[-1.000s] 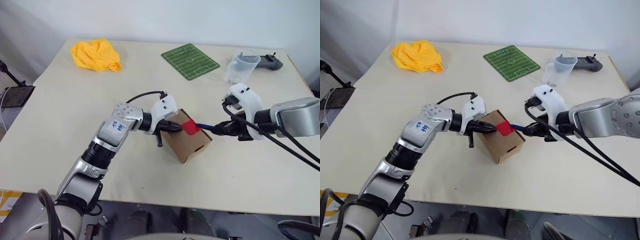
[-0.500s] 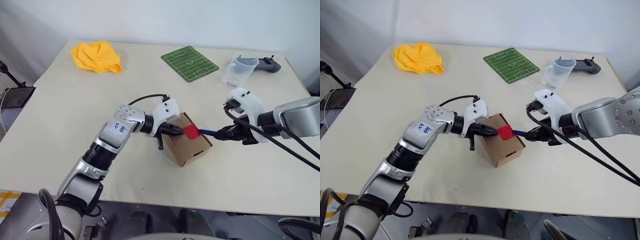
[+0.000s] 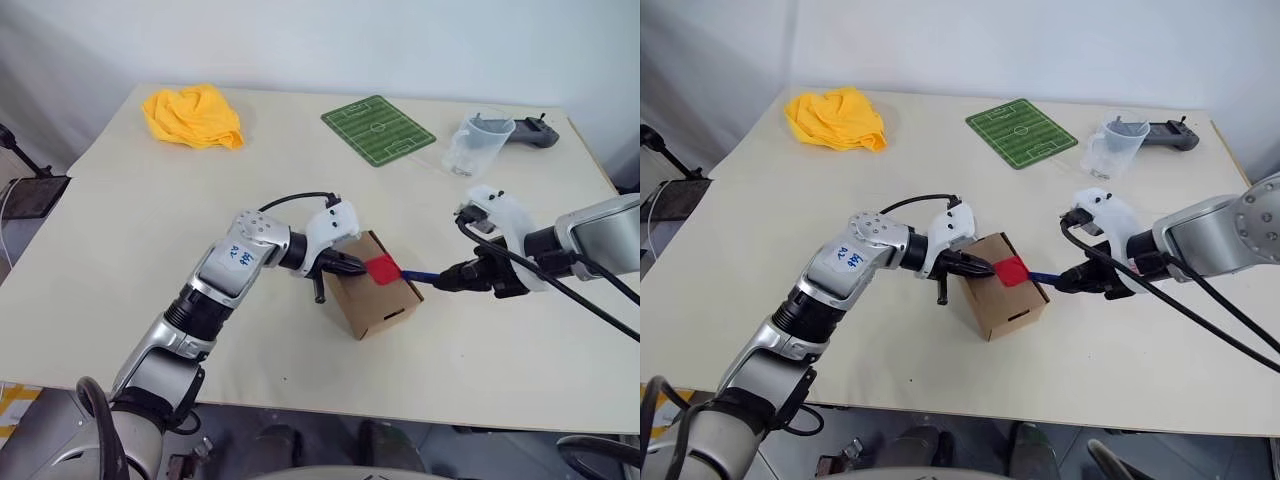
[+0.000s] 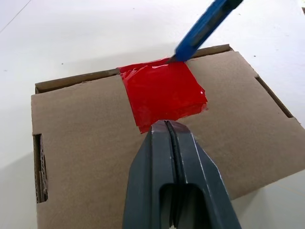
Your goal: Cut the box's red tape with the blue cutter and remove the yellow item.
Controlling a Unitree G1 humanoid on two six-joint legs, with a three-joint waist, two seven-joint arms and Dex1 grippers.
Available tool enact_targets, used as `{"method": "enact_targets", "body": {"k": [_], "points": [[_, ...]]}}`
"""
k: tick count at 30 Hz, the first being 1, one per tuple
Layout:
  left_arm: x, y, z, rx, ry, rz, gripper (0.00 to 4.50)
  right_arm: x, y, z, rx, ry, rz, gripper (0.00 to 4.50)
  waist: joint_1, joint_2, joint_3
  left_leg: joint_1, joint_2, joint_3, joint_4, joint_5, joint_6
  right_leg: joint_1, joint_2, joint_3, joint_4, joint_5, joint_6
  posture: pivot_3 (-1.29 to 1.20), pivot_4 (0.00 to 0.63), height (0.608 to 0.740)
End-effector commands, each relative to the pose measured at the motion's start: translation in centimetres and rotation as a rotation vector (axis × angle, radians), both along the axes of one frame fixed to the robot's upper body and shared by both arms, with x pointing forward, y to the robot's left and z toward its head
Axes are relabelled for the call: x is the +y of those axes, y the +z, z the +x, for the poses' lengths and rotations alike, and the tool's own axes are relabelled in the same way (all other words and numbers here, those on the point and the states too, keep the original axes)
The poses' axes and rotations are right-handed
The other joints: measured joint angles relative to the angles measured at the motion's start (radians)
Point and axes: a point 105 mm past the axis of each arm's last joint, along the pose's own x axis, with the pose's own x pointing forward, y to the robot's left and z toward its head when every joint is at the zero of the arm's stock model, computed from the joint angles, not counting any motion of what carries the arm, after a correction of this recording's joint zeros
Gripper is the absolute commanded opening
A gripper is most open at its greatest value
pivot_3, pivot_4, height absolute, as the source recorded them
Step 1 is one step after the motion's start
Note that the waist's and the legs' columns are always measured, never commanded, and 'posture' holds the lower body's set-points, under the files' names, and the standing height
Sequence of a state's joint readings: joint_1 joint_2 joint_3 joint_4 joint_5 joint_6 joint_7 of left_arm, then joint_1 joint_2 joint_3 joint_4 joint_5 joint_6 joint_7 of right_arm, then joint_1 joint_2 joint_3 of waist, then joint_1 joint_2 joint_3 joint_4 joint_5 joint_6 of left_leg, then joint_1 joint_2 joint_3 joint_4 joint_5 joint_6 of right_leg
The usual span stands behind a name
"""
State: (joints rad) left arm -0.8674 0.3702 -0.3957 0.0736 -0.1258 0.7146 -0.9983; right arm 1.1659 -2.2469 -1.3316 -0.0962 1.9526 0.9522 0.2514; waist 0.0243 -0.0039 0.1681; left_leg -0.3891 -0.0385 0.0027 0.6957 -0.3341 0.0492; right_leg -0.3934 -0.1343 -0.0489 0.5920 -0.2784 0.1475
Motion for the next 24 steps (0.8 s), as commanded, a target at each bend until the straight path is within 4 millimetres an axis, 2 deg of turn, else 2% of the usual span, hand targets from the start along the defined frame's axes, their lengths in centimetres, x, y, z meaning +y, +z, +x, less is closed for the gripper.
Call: {"method": "enact_targets", "body": {"k": [1,6,15,18,21,24], "points": [[0.4,-2.6,-0.5,0.068,0.019,0.083,0.0,0.1,-2.4,-2.9,0.214,0.053,-0.015,0.11,0.0,0.0,0.0,0.0,0.0,0.0,0.0,0.0,0.0,0.0,0.0,0.0,0.0,0.0,0.0,0.0,0.15,0.74],[0.3,-2.8,-0.8,0.075,0.016,0.084,0.0,0.0,-2.2,-3.3,0.238,0.064,-0.011,0.11,0.001,0.0,0.0,0.0,0.0,0.0,-0.001,-0.001,-0.001,0.0,-0.001,0.0,-0.001,0.0,-0.001,0.0,0.15,0.74],[0.5,-2.4,-0.8,0.058,0.009,0.077,0.0,-1.5,0.7,-3.2,0.258,-0.003,-0.017,0.11,0.0,0.002,0.0,0.0,0.0,0.0,-0.002,-0.001,-0.001,-0.001,-0.002,-0.001,-0.002,-0.001,-0.001,0.0,0.15,0.74],[0.2,-1.7,-0.8,0.026,-0.022,0.044,0.0,-1.9,2.6,-2.9,0.221,-0.029,0.03,0.11,0.0,0.003,0.001,-0.001,0.0,0.0,-0.002,-0.001,0.0,-0.002,-0.004,-0.001,-0.006,-0.001,-0.001,0.0,0.15,0.74],[0.1,-0.4,-0.5,-0.012,-0.035,-0.01,0.0,-2.5,4.7,-2.5,0.083,-0.039,0.126,0.11,0.004,0.003,0.001,-0.001,0.0,-0.001,-0.003,-0.002,-0.001,-0.002,-0.005,-0.002,-0.006,-0.001,-0.003,0.0,0.15,0.74],[0.4,1.0,-0.3,-0.061,-0.077,-0.055,0.0,-3.9,6.3,-2.0,-0.021,-0.099,0.175,0.11,0.003,0.003,0.001,-0.004,0.0,-0.003,-0.003,-0.003,-0.002,-0.003,-0.006,-0.004,-0.007,-0.001,-0.003,0.0,0.15,0.74]]}}
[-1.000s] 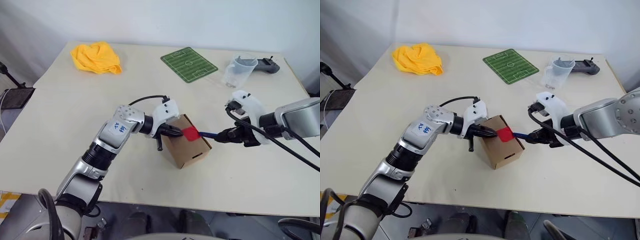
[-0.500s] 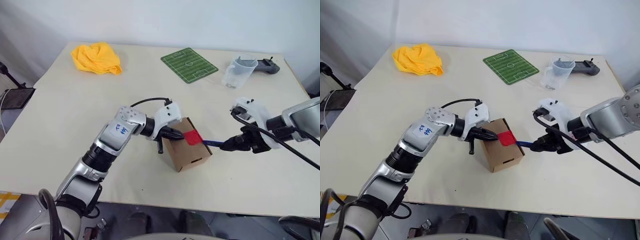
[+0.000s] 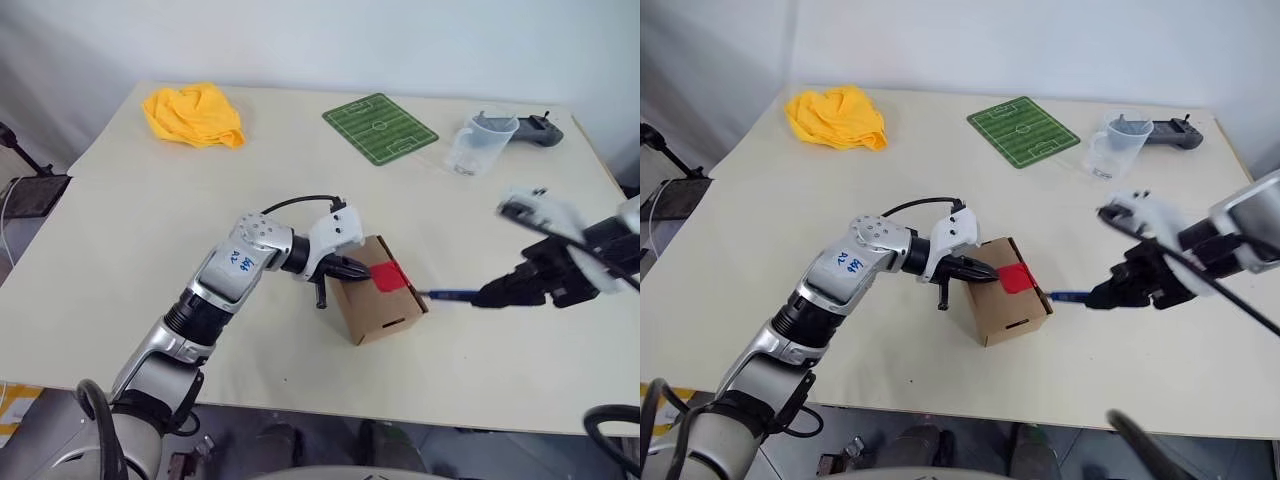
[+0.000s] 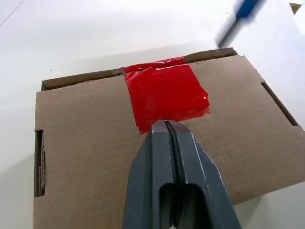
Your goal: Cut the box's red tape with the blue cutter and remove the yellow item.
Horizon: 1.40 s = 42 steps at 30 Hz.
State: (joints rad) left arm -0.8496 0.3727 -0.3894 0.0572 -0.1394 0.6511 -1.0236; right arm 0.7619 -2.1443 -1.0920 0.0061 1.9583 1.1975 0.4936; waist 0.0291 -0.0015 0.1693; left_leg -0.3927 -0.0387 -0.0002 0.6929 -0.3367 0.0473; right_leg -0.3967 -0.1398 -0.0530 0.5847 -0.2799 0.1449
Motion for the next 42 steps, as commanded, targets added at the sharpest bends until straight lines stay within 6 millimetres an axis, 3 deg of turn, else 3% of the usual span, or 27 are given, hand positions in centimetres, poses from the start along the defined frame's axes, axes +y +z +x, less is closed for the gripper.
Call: {"method": "enact_targets", "body": {"k": [1,5,7,10,15,18,20,21,24,27,30,33,36,38,42], "points": [[0.9,1.5,0.4,-0.056,-0.034,-0.062,0.0,-1.5,2.2,0.8,-0.16,-0.077,0.083,0.11,-0.003,0.0,0.001,0.0,0.0,0.0,0.0,-0.001,0.0,0.0,0.0,0.0,0.0,0.0,0.0,0.0,0.15,0.74],[2.2,4.0,0.2,-0.141,-0.106,-0.184,0.0,-3.4,2.4,1.3,-0.379,-0.188,0.138,0.11,-0.003,0.001,0.003,-0.008,0.0,0.0,0.001,-0.001,-0.001,-0.009,0.0,-0.002,0.001,0.0,0.0,0.0,0.15,0.74],[3.4,5.2,0.0,-0.159,-0.13,-0.239,0.0,-5.5,0.8,2.1,-0.468,-0.333,0.145,0.11,-0.002,0.0,0.003,-0.013,0.0,-0.001,0.002,0.0,-0.002,-0.014,0.001,-0.003,0.006,0.0,0.0,0.0,0.15,0.74],[5.3,5.7,0.2,-0.136,-0.104,-0.258,0.0,-7.8,-2.2,2.7,-0.599,-0.371,0.086,0.11,-0.002,-0.001,0.004,-0.014,-0.001,-0.001,0.003,0.0,-0.002,-0.014,0.007,-0.012,0.006,0.0,0.001,0.0,0.15,0.74],[9.2,3.7,0.6,-0.109,-0.002,-0.199,0.0,-10.8,-7.2,3.9,-0.732,-0.375,-0.031,0.11,-0.004,0.001,0.006,-0.012,-0.003,0.005,0.006,0.003,0.002,-0.012,0.008,-0.009,0.009,0.003,0.007,0.0,0.15,0.74],[11.3,1.7,-0.3,-0.062,0.068,-0.194,0.0,-11.9,-11.9,4.4,-0.784,-0.222,-0.169,0.11,-0.01,0.002,0.005,-0.008,-0.004,0.008,0.005,0.004,0.002,-0.011,0.008,-0.004,0.01,0.004,0.007,0.0,0.15,0.74],[11.9,0.7,-0.8,-0.043,0.113,-0.196,0.0,-13.0,-13.8,5.2,-0.774,-0.315,-0.132,0.11,-0.011,0.002,0.006,-0.008,-0.004,0.009,0.005,0.004,0.002,-0.012,0.009,-0.002,0.011,0.004,0.008,0.0,0.15,0.74],[12.0,0.3,-1.0,-0.043,0.129,-0.189,0.0,-13.5,-14.0,5.6,-0.785,-0.36,-0.112,0.11,-0.009,0.003,0.006,-0.008,-0.004,0.01,0.005,0.004,0.002,-0.013,0.008,-0.001,0.012,0.004,0.008,0.0,0.15,0.74],[12.3,-0.5,-1.7,-0.031,0.163,-0.191,0.0,-13.8,-14.5,5.5,-0.801,-0.332,-0.101,1.07,-0.008,0.003,0.006,-0.008,-0.004,0.01,0.007,0.004,0.003,-0.013,0.007,0.0,0.015,0.005,0.007,0.0,0.15,0.74],[12.3,-1.0,-2.2,-0.018,0.191,-0.2,0.0,-13.5,-12.6,5.0,-0.869,-0.242,-0.051,2.08,-0.005,0.005,0.006,-0.005,-0.005,0.01,0.007,0.005,0.002,-0.012,0.006,0.001,0.016,0.006,0.007,0.0,0.15,0.74],[12.2,-1.6,-2.5,0.006,0.213,-0.195,0.0,-10.9,-9.6,4.1,-0.918,-0.081,0.097,3.07,-0.006,0.006,0.005,-0.004,-0.004,0.01,0.005,0.005,0.001,-0.012,0.007,0.001,0.016,0.006,0.006,0.0,0.15,0.74],[11.9,-2.4,-2.9,0.044,0.222,-0.186,0.0,-7.5,-9.0,3.2,-0.877,0.105,0.151,3.07,-0.008,0.006,0.005,-0.003,-0.002,0.01,0.004,0.005,0.0,-0.011,0.007,0.001,0.017,0.005,0.005,0.0,0.15,0.74],[11.3,-3.6,-2.9,0.076,0.237,-0.155,0.0,-3.9,-10.9,3.3,-0.841,0.271,0.103,2.03,-0.008,0.006,0.005,0.0,-0.001,0.01,0.004,0.004,-0.001,-0.01,0.007,0.002,0.017,0.005,0.003,0.0,0.15,0.74],[10.9,-4.1,-2.8,0.084,0.247,-0.146,0.0,-2.5,-11.7,3.9,-0.856,0.314,0.076,1.32,-0.007,0.006,0.005,0.001,-0.001,0.01,0.004,0.004,-0.002,-0.01,0.006,0.003,0.017,0.005,0.003,0.0,0.15,0.74],[9.6,-5.1,-1.3,0.098,0.337,-0.159,0.0,-0.2,-12.6,7.6,-1.009,0.27,-0.007,0.02,-0.006,0.006,0.005,0.001,-0.003,0.011,0.004,0.004,-0.002,-0.011,0.007,0.003,0.02,0.004,0.001,0.0,0.15,0.74]]}}
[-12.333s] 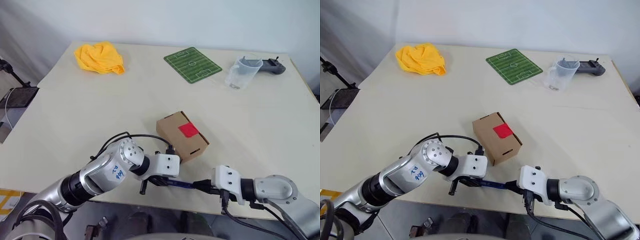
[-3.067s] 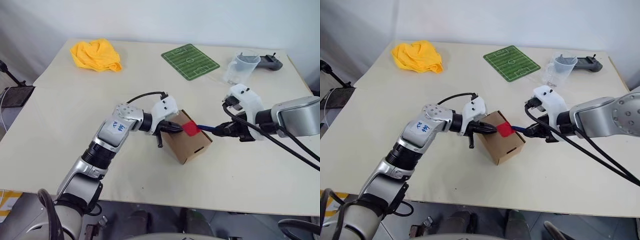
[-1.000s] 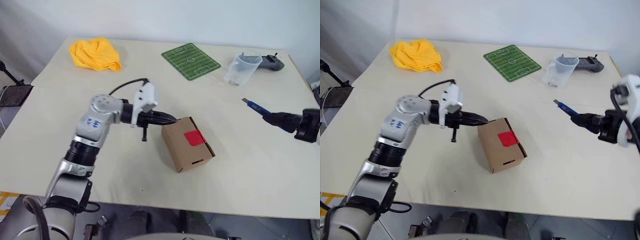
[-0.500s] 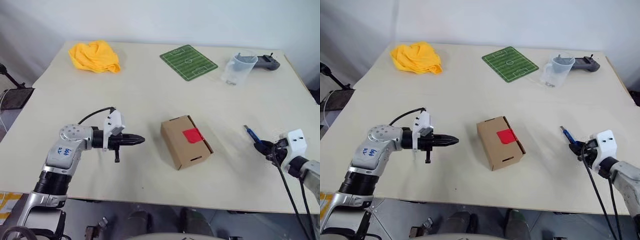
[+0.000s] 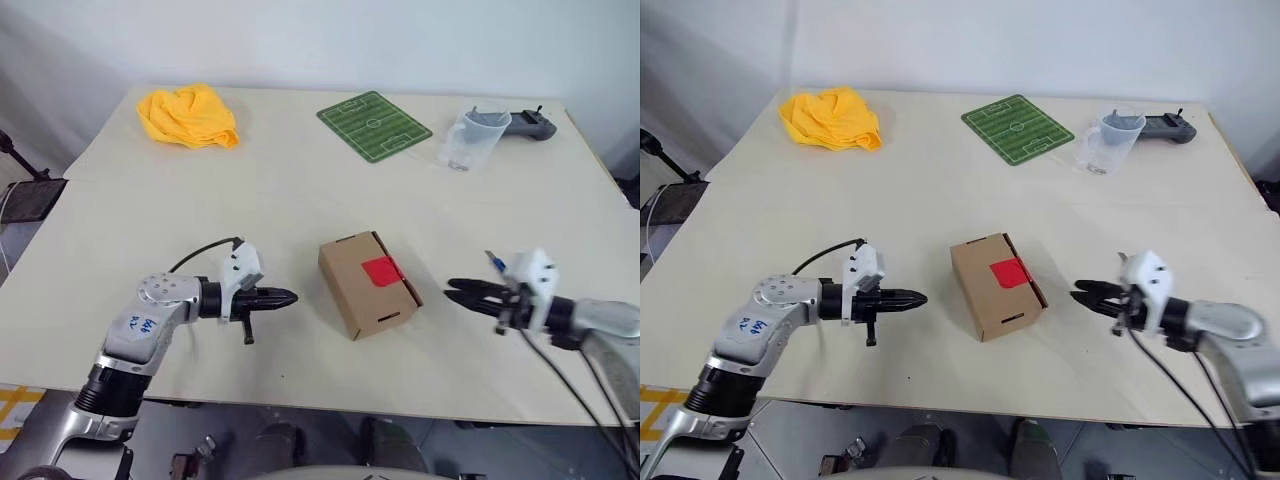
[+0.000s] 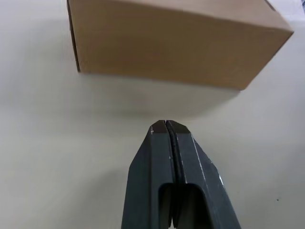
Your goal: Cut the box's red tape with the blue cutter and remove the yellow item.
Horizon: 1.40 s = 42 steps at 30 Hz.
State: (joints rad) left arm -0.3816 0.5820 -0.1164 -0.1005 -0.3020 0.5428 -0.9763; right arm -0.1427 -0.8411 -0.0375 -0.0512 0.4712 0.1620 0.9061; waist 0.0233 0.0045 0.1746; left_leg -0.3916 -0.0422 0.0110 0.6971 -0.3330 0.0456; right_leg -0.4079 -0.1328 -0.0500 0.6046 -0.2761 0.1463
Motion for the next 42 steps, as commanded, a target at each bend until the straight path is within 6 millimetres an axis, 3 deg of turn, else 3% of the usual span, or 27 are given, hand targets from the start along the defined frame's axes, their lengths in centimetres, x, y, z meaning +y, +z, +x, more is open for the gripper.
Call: {"method": "enact_targets", "body": {"k": [1,4,8,11,15,21,24,34,38,42], "points": [[-1.4,-0.1,1.3,-0.015,0.067,-0.01,0.0,1.3,-0.2,3.3,-0.152,-0.096,-0.06,0.02,0.0,0.0,0.0,0.0,-0.001,0.0,0.0,0.0,0.0,0.0,0.0,0.0,0.002,0.0,0.0,0.0,0.15,0.74],[-2.9,0.0,1.5,-0.005,0.052,-0.028,0.0,2.3,-1.7,4.2,-0.09,-0.115,-0.051,0.02,0.003,0.0,0.0,0.0,-0.002,0.0,0.0,0.001,0.001,-0.001,-0.001,0.0,0.004,0.0,0.0,0.0,0.15,0.74],[-4.7,-0.3,1.4,0.013,0.006,-0.002,0.0,5.3,-2.8,2.1,0.02,0.032,-0.031,0.02,0.0,0.0,0.0,0.0,-0.003,-0.002,-0.001,0.001,0.001,-0.001,0.0,-0.001,0.005,-0.001,-0.002,0.0,0.15,0.74],[-5.1,-0.4,1.0,0.035,-0.025,0.011,0.0,6.2,-2.9,0.2,0.101,0.102,-0.045,0.02,-0.001,0.0,0.0,0.0,-0.002,-0.002,-0.002,0.0,0.001,-0.001,0.001,-0.001,0.004,-0.001,-0.002,0.0,0.15,0.74],[-4.9,-0.5,0.5,0.055,-0.045,0.028,0.0,6.4,-2.9,-1.2,0.158,0.106,-0.065,0.02,-0.001,0.0,0.0,0.001,-0.001,-0.001,-0.002,0.0,0.0,-0.001,0.001,-0.001,0.004,-0.001,-0.002,0.0,0.15,0.74],[-4.5,-0.8,0.3,0.062,-0.049,0.038,0.0,7.1,-3.3,-2.0,0.201,0.052,-0.034,0.02,0.0,0.0,0.0,0.001,-0.001,-0.001,-0.002,0.0,0.0,-0.001,0.001,0.0,0.004,-0.001,-0.002,0.0,0.15,0.74],[-4.1,-1.1,0.4,0.064,-0.054,0.058,0.0,6.5,-3.9,-1.9,0.212,-0.018,-0.036,0.02,0.0,0.0,0.0,0.001,-0.001,-0.001,-0.002,0.0,0.0,-0.001,0.001,0.0,0.004,-0.001,-0.003,0.0,0.15,0.74],[-3.8,-1.0,0.8,0.05,-0.034,0.053,0.0,8.3,-3.9,-4.2,0.281,0.058,-0.041,0.02,0.001,0.0,0.0,0.001,-0.001,-0.002,-0.002,0.0,0.0,-0.001,0.001,0.0,0.004,-0.002,-0.003,0.0,0.15,0.74],[-3.8,-1.1,0.7,0.059,-0.035,0.056,0.0,7.3,-4.1,-4.3,0.295,0.015,-0.047,0.02,0.001,0.0,0.0,0.001,-0.001,-0.002,-0.002,0.0,0.0,-0.001,0.001,0.0,0.004,-0.002,-0.003,0.0,0.15,0.74],[-2.7,-1.3,0.4,0.063,-0.039,0.087,0.0,6.0,-3.0,-4.6,0.272,-0.006,-0.044,0.02,0.002,0.0,0.0,0.001,-0.001,-0.002,-0.003,0.0,0.0,-0.001,0.0,0.0,0.003,-0.002,-0.003,0.0,0.15,0.74]]}}
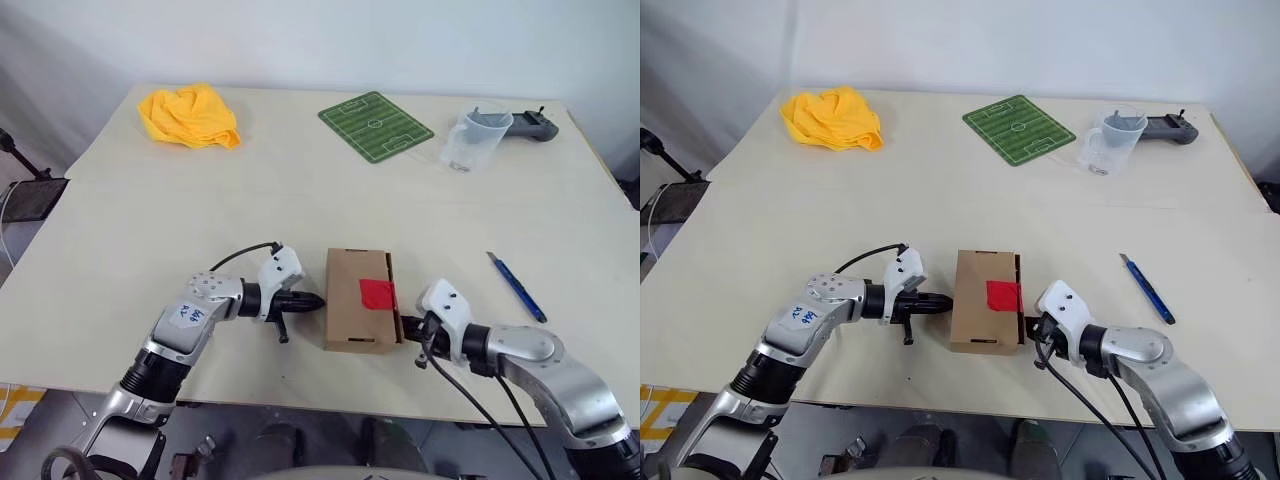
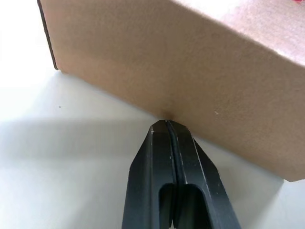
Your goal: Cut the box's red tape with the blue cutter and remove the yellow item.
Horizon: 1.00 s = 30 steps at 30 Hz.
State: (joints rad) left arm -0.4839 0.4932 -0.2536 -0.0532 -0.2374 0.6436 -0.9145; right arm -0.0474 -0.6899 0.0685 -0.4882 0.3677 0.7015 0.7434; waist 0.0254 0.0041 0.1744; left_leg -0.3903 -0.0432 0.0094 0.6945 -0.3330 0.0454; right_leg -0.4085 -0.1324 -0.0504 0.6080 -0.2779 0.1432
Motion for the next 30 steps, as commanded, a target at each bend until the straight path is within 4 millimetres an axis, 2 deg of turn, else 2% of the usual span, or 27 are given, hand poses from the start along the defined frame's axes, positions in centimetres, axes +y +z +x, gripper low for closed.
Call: {"method": "enact_targets", "body": {"k": [1,3,5,6,7,8,10,12,14,15,18,20,25,30], "points": [[1.9,0.2,-0.5,-0.007,-0.018,0.033,0.0,-1.2,1.3,-0.9,0.007,-0.009,0.015,0.02,-0.001,0.0,0.0,0.0,0.0,0.0,0.0,0.0,0.0,0.0,0.0,0.0,0.0,0.0,0.0,0.0,0.15,0.74],[3.7,0.9,-0.7,-0.029,-0.035,0.045,0.0,-2.3,2.8,-1.3,0.034,-0.05,0.073,0.02,-0.003,0.0,0.0,0.0,0.0,0.0,-0.001,0.0,0.0,0.0,0.0,0.0,-0.001,0.0,0.0,0.0,0.15,0.74],[6.8,2.7,-1.5,-0.148,-0.168,0.157,0.0,-3.8,5.8,-1.5,0.07,-0.113,0.172,0.39,-0.01,0.0,0.001,0.0,0.002,0.0,-0.002,0.0,-0.001,0.0,-0.002,0.001,-0.002,0.0,0.0,0.0,0.15,0.74],[7.5,3.3,-2.1,-0.185,-0.242,0.204,0.0,-4.3,6.6,-1.7,0.086,-0.133,0.187,0.64,-0.013,0.0,0.001,0.0,0.004,0.001,-0.002,0.0,-0.003,-0.001,-0.003,0.001,-0.003,0.0,-0.001,0.0,0.15,0.74],[7.6,5.0,-2.4,-0.172,-0.266,0.157,0.0,-4.5,7.5,-2.0,0.124,-0.135,0.208,0.95,-0.016,0.0,0.001,0.0,0.005,0.001,-0.002,-0.001,-0.004,-0.001,-0.003,0.001,-0.004,0.0,-0.001,0.0,0.15,0.74],[6.8,7.5,-2.1,-0.177,-0.261,0.055,0.0,-4.7,8.0,-1.8,0.16,-0.168,0.224,1.28,-0.015,0.0,0.001,0.0,0.006,0.0,-0.002,-0.001,-0.004,-0.001,-0.004,0.001,-0.006,-0.001,-0.004,0.0,0.15,0.74],[5.4,9.9,-2.0,-0.163,-0.304,-0.027,0.0,-5.4,7.6,-2.0,0.298,-0.235,0.201,1.94,0.0,0.0,0.001,0.001,0.006,-0.005,-0.003,-0.002,-0.005,0.002,-0.006,0.001,-0.007,-0.002,-0.006,0.0,0.15,0.74],[4.4,10.6,-1.4,-0.185,-0.323,-0.018,0.0,-5.5,7.4,-1.9,0.393,-0.247,0.194,2.67,0.007,0.0,0.001,-0.001,0.006,-0.01,-0.003,-0.001,-0.006,0.002,-0.007,-0.002,-0.007,-0.002,-0.007,0.0,0.15,0.74],[1.8,11.6,-0.8,-0.21,-0.349,-0.078,0.0,-4.7,8.3,-0.7,0.409,-0.231,0.275,3.39,0.003,-0.001,0.001,-0.001,0.003,-0.011,-0.005,-0.001,-0.005,0.003,-0.008,-0.002,-0.007,-0.002,-0.008,0.0,0.15,0.74],[0.5,11.8,-0.6,-0.216,-0.362,-0.1,0.0,-4.3,8.6,-0.2,0.417,-0.226,0.298,3.66,0.0,0.0,0.001,-0.001,0.001,-0.01,-0.006,-0.001,-0.004,0.002,-0.008,-0.002,-0.005,-0.002,-0.008,0.0,0.15,0.74],[-1.5,11.2,-0.2,-0.19,-0.364,-0.108,0.0,-3.5,9.0,0.5,0.439,-0.243,0.326,3.66,-0.003,-0.001,0.001,-0.001,-0.001,-0.008,-0.007,0.001,-0.001,0.001,-0.007,-0.003,-0.004,-0.001,-0.007,0.0,0.15,0.74],[-2.7,9.5,-0.3,-0.179,-0.384,-0.059,0.0,-2.6,9.2,1.0,0.457,-0.283,0.36,3.66,-0.009,-0.001,0.002,-0.001,-0.001,-0.006,-0.011,0.001,-0.001,-0.001,-0.002,-0.005,-0.004,-0.001,-0.007,0.0,0.15,0.74],[-4.2,7.7,-0.3,-0.162,-0.381,-0.012,0.0,-1.6,9.0,1.3,0.478,-0.35,0.364,3.66,-0.011,-0.004,0.003,-0.001,0.0,-0.002,-0.011,0.001,0.0,-0.001,-0.002,-0.012,-0.006,-0.001,-0.006,0.0,0.15,0.74],[-4.5,6.6,-0.5,-0.147,-0.38,0.031,0.0,-0.9,8.4,1.2,0.483,-0.355,0.35,3.66,-0.003,-0.004,0.003,-0.002,0.001,0.001,-0.01,0.003,0.002,0.0,-0.002,-0.011,-0.01,0.001,-0.002,0.0,0.15,0.74]]}}
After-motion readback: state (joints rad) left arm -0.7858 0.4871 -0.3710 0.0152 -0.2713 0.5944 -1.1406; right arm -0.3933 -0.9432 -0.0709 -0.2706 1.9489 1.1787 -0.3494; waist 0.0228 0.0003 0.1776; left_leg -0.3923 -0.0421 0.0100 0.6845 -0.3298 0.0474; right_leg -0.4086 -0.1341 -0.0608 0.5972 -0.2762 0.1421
